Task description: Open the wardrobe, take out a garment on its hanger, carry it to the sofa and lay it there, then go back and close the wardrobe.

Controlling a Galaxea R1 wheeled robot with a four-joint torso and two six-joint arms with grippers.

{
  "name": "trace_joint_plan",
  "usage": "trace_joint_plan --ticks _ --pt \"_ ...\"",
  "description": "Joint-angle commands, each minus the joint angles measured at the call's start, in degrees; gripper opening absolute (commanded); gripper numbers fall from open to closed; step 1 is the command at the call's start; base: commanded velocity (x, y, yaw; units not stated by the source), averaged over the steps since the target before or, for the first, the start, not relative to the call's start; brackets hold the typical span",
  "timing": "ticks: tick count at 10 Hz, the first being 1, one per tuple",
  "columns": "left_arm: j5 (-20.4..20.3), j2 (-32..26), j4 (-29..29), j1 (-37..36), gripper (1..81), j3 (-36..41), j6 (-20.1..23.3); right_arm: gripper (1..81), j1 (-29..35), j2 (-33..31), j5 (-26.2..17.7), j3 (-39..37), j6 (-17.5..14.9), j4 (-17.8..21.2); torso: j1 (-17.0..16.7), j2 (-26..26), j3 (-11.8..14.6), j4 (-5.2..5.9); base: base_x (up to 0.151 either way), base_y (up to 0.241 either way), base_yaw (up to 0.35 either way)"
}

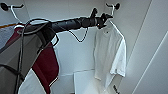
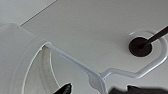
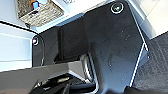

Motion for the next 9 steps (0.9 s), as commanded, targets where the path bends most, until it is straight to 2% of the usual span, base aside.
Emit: trace_joint_plan --ticks 1,5,9 --pt "-1.2 0.2 -0.4 -11.4 81.1 -0.3 -0.5 81.1 1.5 -0.3 -3.5 0.3 0.1 0.2 0.0 0.0 0.0 0.0 0.0 0.0 0.0" --pt "-2.7 4.9 0.5 -11.4 81.1 -5.4 -0.4 81.1 1.5 0.0 -3.5 0.3 0.1 0.2 0.0 0.0 0.0 0.0 0.0 0.0 0.0" --pt "-4.6 6.0 2.2 -10.8 81.1 -7.0 -0.5 81.1 1.7 0.0 -3.6 0.3 0.2 0.4 0.0 0.0 0.0 0.0 0.0 0.0 0.0"
